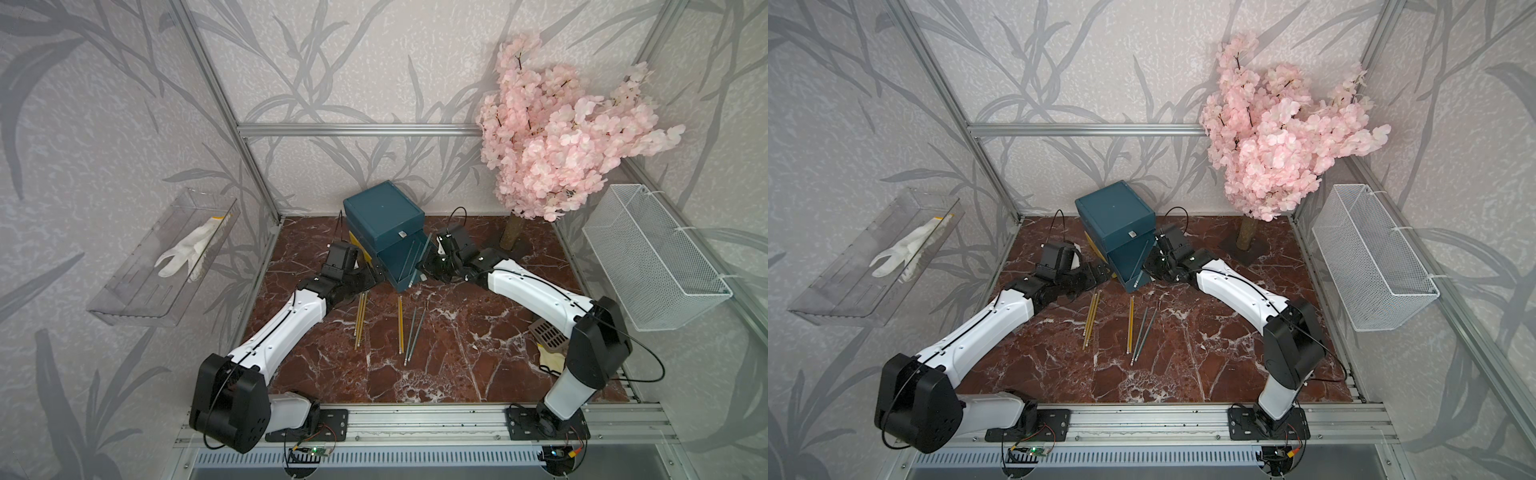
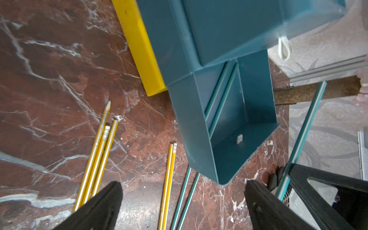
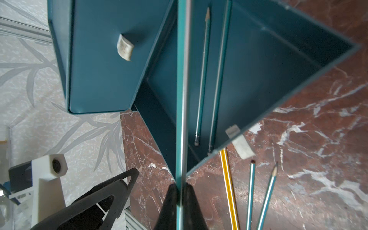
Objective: Please place the pencils in the drawer according to their color
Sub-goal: Place the pencil in the drawer.
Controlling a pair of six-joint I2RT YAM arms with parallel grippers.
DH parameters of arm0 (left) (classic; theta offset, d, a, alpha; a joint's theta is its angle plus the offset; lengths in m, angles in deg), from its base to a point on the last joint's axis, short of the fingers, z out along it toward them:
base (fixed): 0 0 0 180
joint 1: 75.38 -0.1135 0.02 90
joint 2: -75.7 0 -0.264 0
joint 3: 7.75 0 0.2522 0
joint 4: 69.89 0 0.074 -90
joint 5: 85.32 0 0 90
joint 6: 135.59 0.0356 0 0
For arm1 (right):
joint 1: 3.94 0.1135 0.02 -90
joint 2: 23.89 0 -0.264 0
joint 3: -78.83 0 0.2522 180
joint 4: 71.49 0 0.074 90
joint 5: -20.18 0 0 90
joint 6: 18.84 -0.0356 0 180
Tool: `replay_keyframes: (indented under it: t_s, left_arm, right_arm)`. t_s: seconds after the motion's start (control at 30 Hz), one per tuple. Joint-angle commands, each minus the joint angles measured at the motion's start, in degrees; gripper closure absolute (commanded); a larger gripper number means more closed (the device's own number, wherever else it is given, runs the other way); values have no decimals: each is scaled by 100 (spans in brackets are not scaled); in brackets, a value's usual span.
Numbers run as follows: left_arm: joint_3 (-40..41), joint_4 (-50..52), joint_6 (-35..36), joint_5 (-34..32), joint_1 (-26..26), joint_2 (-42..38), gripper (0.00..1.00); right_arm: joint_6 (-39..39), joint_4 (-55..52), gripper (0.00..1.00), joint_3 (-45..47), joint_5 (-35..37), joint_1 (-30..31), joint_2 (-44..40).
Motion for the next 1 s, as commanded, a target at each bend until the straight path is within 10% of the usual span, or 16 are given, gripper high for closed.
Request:
replay_keyframes:
  t_s: [0.0,0.87,0.97]
  left_arm:
    - [-159,-5,-7,3,-131,-175,0]
    - [96,-78,-68,202,-196,-263,0]
    - [112,-88,-68,201,-196,-276,0]
  right_arm:
    - [3,131,100,-317,115,-138,305]
    - [370,-384,100,-1495,24,-62,1656]
    - [395,-460,83,-1573,24,-15,1708]
